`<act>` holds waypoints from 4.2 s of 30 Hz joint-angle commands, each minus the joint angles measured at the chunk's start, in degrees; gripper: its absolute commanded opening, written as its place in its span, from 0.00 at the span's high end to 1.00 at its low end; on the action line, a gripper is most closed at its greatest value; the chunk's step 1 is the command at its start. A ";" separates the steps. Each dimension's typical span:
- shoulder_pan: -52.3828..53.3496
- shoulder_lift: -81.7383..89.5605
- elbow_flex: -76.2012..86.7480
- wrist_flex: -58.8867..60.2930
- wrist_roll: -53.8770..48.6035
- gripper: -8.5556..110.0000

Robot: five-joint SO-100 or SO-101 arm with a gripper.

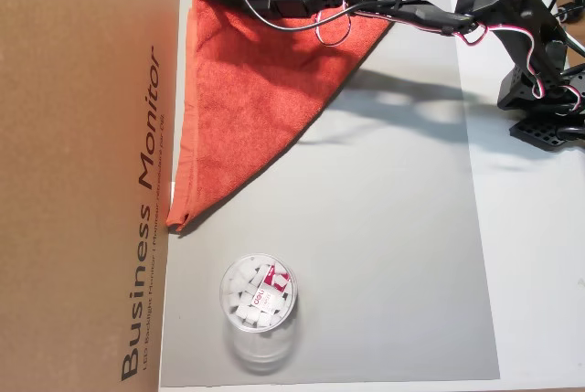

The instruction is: Fold the blanket.

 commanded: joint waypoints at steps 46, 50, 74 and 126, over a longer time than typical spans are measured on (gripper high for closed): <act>2.02 -10.55 -3.08 -15.29 8.17 0.81; 2.11 -9.93 -2.72 -14.94 11.07 0.81; 4.66 17.58 22.32 -14.33 17.75 0.81; 19.86 90.00 97.03 -14.33 61.44 0.76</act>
